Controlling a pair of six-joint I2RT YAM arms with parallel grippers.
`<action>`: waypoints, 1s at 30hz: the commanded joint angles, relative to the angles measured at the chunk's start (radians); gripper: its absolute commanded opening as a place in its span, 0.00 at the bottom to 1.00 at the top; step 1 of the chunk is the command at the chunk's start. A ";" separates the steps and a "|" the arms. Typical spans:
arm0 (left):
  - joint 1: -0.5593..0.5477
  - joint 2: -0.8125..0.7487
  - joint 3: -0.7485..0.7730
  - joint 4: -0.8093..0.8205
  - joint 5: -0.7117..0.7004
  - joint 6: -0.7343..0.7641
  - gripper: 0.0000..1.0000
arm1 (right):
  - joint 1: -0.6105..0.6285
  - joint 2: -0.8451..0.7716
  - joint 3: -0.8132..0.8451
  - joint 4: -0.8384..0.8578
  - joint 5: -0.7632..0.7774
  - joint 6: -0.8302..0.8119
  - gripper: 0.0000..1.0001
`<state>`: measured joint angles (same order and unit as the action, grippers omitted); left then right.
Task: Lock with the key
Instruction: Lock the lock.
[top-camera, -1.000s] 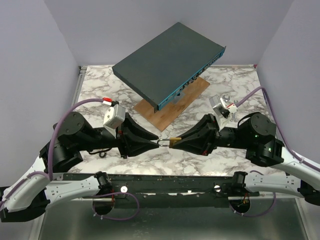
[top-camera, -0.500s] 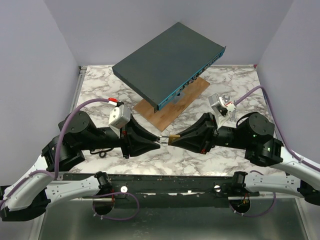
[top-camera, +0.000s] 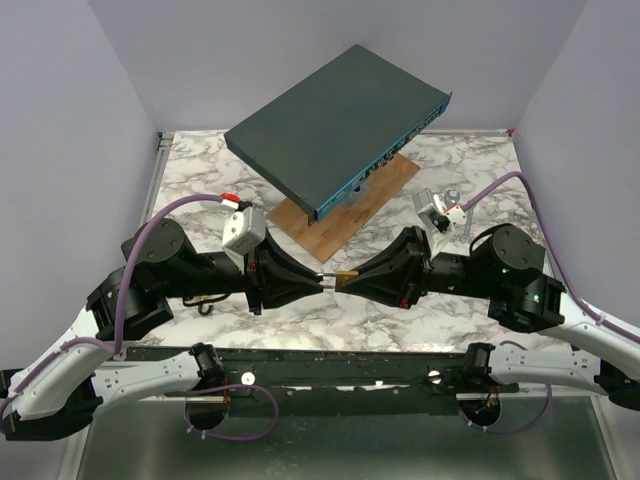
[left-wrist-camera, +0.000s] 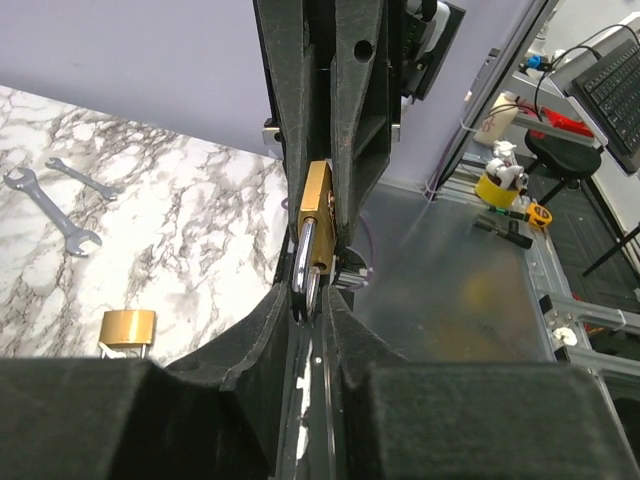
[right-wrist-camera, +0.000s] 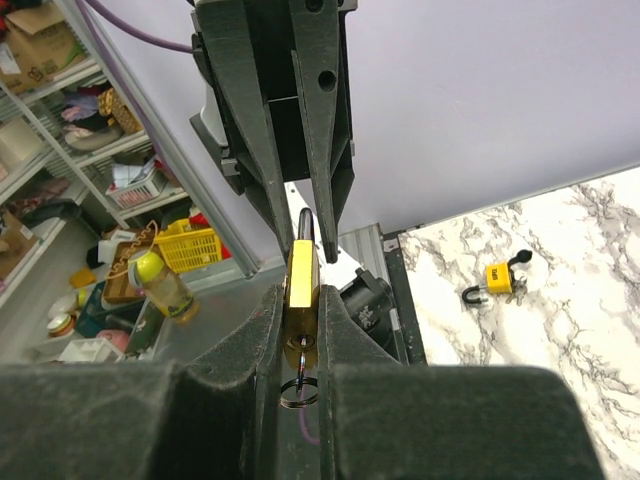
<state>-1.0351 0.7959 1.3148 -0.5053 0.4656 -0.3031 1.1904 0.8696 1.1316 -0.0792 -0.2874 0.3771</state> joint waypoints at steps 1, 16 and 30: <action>0.006 0.009 0.023 0.014 0.019 -0.006 0.13 | 0.004 -0.022 0.005 -0.005 0.018 -0.004 0.01; 0.006 0.038 -0.024 0.108 0.097 -0.104 0.00 | 0.004 0.006 0.029 -0.057 -0.022 -0.014 0.01; 0.006 0.065 -0.074 0.238 0.100 -0.161 0.00 | 0.003 0.042 0.004 0.000 -0.015 0.036 0.01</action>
<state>-1.0229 0.8223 1.2625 -0.3767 0.5480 -0.4397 1.1896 0.8627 1.1400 -0.1123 -0.3008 0.3851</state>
